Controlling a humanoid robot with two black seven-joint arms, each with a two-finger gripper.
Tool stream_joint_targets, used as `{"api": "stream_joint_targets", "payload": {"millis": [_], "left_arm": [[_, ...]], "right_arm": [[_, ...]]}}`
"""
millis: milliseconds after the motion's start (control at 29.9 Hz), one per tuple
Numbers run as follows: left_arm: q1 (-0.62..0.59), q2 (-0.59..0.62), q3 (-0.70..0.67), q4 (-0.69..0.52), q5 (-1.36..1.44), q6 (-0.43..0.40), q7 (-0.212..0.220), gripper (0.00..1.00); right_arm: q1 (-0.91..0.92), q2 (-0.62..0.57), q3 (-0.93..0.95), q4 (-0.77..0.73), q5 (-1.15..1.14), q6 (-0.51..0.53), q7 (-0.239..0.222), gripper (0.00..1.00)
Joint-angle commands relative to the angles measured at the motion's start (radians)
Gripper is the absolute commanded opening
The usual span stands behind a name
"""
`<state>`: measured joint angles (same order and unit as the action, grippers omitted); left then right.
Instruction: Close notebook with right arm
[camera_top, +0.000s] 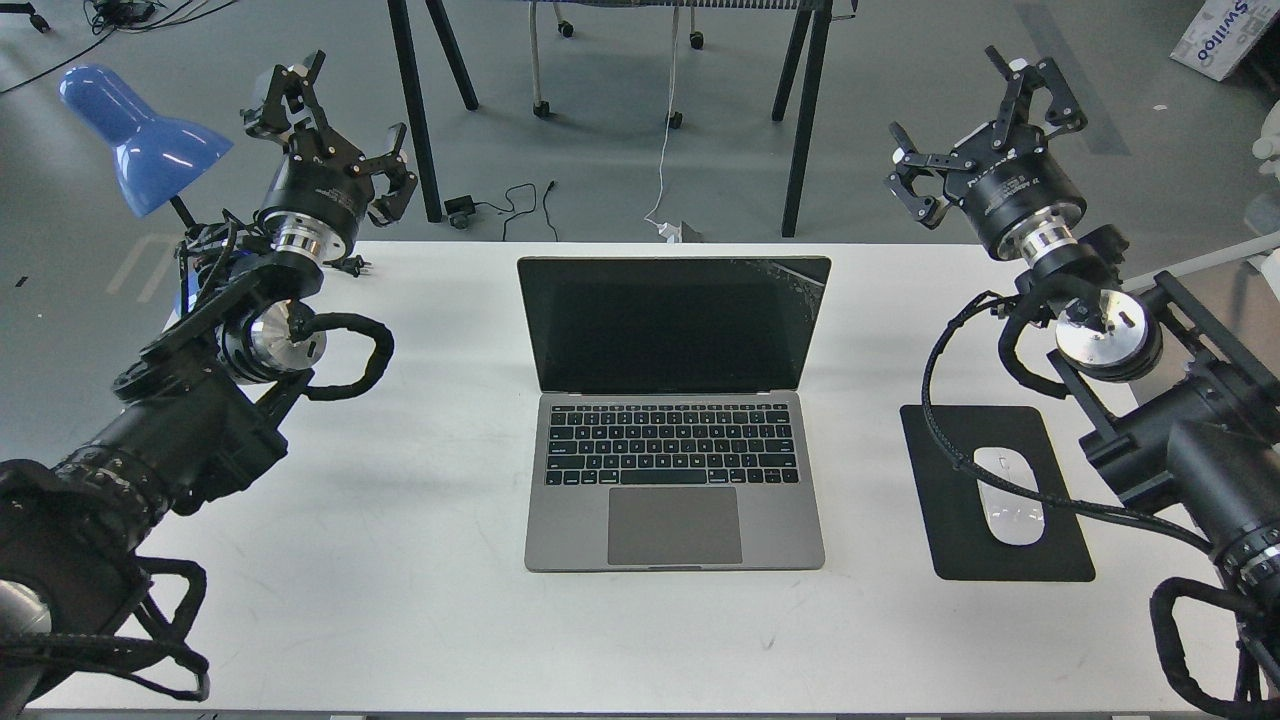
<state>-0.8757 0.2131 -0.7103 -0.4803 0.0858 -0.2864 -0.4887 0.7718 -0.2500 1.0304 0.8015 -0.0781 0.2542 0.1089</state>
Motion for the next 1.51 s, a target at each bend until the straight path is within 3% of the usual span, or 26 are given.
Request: {"api": "stream_joint_targets", "payload": {"millis": [0,502,1474], "left_arm": [[0.0,0.0,0.0,0.0,0.0,0.0,0.0,1.0],[0.0,0.002,-0.001,0.0,0.0,0.0,0.0,1.0],[0.0,0.002,-0.001,0.0,0.0,0.0,0.0,1.0]], "right_arm": [[0.101,0.038,-0.081,-0.105,-0.011,-0.003,0.0,1.0],[0.27,0.179,-0.386,-0.309,-0.015,-0.082,0.002,1.0],[0.273,0.158,-0.506,-0.245,-0.015,-0.007,-0.015,1.0]]}}
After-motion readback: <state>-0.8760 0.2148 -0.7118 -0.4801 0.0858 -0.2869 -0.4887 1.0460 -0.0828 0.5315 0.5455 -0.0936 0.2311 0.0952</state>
